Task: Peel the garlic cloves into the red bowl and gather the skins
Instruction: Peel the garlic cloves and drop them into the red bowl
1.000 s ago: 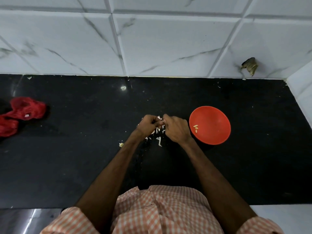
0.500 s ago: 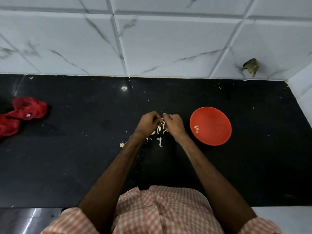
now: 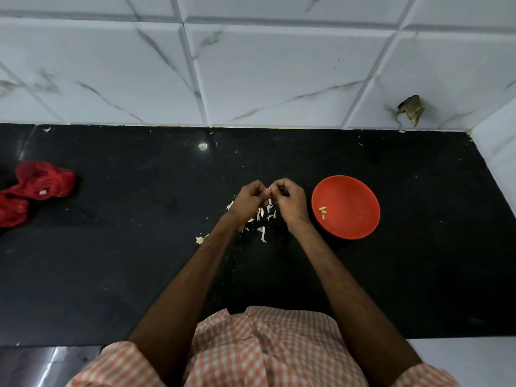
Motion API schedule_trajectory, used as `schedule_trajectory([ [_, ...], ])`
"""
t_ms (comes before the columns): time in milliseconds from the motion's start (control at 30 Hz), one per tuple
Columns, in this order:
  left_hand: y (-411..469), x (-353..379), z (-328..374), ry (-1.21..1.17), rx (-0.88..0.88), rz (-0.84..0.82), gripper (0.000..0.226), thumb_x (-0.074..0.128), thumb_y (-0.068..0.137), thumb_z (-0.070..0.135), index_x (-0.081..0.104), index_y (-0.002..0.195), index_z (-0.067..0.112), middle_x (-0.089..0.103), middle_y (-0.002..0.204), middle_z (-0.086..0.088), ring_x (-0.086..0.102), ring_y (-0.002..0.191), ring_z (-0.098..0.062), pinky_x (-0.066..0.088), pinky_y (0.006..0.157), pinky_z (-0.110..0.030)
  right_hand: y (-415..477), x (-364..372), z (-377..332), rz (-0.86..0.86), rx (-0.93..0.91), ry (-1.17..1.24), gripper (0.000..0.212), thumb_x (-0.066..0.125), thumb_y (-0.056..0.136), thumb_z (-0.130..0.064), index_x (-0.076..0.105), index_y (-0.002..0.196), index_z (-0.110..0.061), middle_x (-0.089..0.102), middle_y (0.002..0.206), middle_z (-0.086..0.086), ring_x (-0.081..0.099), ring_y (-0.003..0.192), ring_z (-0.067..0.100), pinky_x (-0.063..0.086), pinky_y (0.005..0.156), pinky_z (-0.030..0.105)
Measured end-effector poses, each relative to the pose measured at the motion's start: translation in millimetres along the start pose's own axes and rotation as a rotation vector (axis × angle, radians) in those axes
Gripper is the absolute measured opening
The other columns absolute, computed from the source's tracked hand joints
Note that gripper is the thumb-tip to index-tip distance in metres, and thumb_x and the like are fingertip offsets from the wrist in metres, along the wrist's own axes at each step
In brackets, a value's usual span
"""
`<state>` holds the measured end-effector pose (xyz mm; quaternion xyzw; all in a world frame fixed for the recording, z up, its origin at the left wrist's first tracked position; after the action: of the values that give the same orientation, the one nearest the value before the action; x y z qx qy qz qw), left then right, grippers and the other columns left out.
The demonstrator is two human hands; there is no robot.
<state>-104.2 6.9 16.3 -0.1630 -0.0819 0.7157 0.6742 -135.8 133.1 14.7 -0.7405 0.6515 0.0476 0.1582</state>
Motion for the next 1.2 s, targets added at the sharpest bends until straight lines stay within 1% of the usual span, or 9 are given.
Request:
schedule_trajectory([
  [133, -6.5, 3.1, -4.4, -0.164, -0.159, -0.053, 0.024, 0.049, 0.103, 0.018, 0.052, 0.079, 0.021, 0.050, 0.061, 0.006, 0.034, 0.047, -0.004, 0.016, 0.042, -0.017, -4.2, -3.0, -6.9, -0.007, -0.086, 0.081, 0.018, 0.064, 0.093, -0.003, 0.065, 0.084, -0.019, 0.067, 0.084, -0.001, 0.063, 0.083, 0.012, 0.053, 0.081, 0.036],
  [233, -7.0, 7.9, -4.9, -0.268, -0.254, -0.070, 0.028, 0.045, 0.104, 0.019, 0.050, 0.076, 0.022, 0.040, 0.055, 0.010, 0.026, 0.044, -0.003, 0.008, 0.046, -0.018, -7.2, -6.5, -11.0, 0.027, -0.128, 0.097, 0.013, 0.064, 0.092, -0.003, 0.067, 0.087, -0.014, 0.068, 0.085, 0.000, 0.064, 0.082, 0.012, 0.054, 0.081, 0.032],
  [433, -4.3, 13.0, -6.0, -0.334, -0.330, -0.094, 0.032, 0.039, 0.105, 0.024, 0.048, 0.075, 0.021, 0.032, 0.053, 0.010, 0.023, 0.039, -0.002, 0.009, 0.040, -0.015, -9.2, -10.3, -18.8, 0.037, -0.199, 0.067, 0.006, 0.063, 0.093, -0.001, 0.066, 0.091, -0.006, 0.066, 0.084, -0.004, 0.062, 0.079, 0.000, 0.050, 0.075, 0.017],
  [633, -1.8, 8.1, -4.7, -0.224, -0.250, -0.055, 0.035, 0.042, 0.105, 0.029, 0.050, 0.072, 0.021, 0.034, 0.055, 0.008, 0.025, 0.040, -0.004, 0.013, 0.040, -0.015, -4.6, -13.4, -17.9, 0.011, -0.189, 0.035, 0.018, 0.069, 0.089, -0.003, 0.067, 0.101, -0.017, 0.070, 0.096, -0.005, 0.066, 0.092, 0.006, 0.053, 0.084, 0.023],
  [767, 2.2, 3.8, -5.5, -0.171, -0.107, -0.009, 0.036, 0.048, 0.105, 0.029, 0.056, 0.071, 0.016, 0.042, 0.055, 0.005, 0.035, 0.051, -0.012, 0.023, 0.051, -0.028, -2.6, -16.0, -18.8, -0.003, -0.163, 0.005, 0.017, 0.070, 0.088, -0.004, 0.070, 0.094, -0.020, 0.072, 0.093, -0.005, 0.069, 0.091, 0.007, 0.055, 0.085, 0.025],
  [867, 1.8, -3.3, 4.9, 0.133, 0.075, 0.060, 0.029, 0.053, 0.103, 0.027, 0.062, 0.081, 0.010, 0.058, 0.065, 0.003, 0.053, 0.061, -0.013, 0.043, 0.061, -0.033, -1.0, -17.9, -18.4, 0.019, -0.141, -0.040, 0.017, 0.069, 0.089, -0.004, 0.070, 0.091, -0.021, 0.071, 0.090, -0.007, 0.068, 0.087, 0.002, 0.055, 0.081, 0.020],
  [933, 1.6, -5.9, 7.4, 0.308, 0.132, 0.092, 0.023, 0.055, 0.101, 0.028, 0.064, 0.088, 0.012, 0.064, 0.072, 0.006, 0.060, 0.069, -0.014, 0.050, 0.069, -0.038, -0.7, -16.7, -18.5, 0.008, -0.133, -0.089, 0.017, 0.069, 0.090, -0.004, 0.069, 0.092, -0.021, 0.070, 0.089, -0.010, 0.066, 0.085, -0.003, 0.053, 0.076, 0.013],
  [1033, 1.2, -7.8, 9.8, 0.358, 0.161, 0.133, 0.018, 0.055, 0.100, 0.025, 0.064, 0.090, 0.014, 0.066, 0.075, 0.007, 0.064, 0.075, -0.017, 0.051, 0.073, -0.039, -0.1, -16.6, -20.1, 0.012, -0.121, -0.090, 0.017, 0.070, 0.089, -0.004, 0.071, 0.094, -0.020, 0.069, 0.090, -0.011, 0.064, 0.085, -0.008, 0.050, 0.075, 0.008],
  [1200, 1.9, -6.3, 13.0, 0.427, 0.178, 0.137, 0.018, 0.054, 0.101, 0.025, 0.063, 0.085, 0.023, 0.065, 0.073, 0.010, 0.063, 0.073, -0.013, 0.051, 0.073, -0.037, -0.8, -17.0, -21.8, 0.021, -0.121, -0.060, 0.021, 0.070, 0.087, 0.001, 0.070, 0.096, -0.018, 0.070, 0.092, -0.007, 0.065, 0.084, -0.005, 0.051, 0.073, 0.012],
])
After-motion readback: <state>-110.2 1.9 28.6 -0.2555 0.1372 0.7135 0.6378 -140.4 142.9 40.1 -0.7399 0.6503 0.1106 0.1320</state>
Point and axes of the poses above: each hand's wrist, its own y-axis towards the middle knuckle, its own x-axis out of the palm, z = x × y, the point moved 7 cm from there along y, towards the middle knuckle
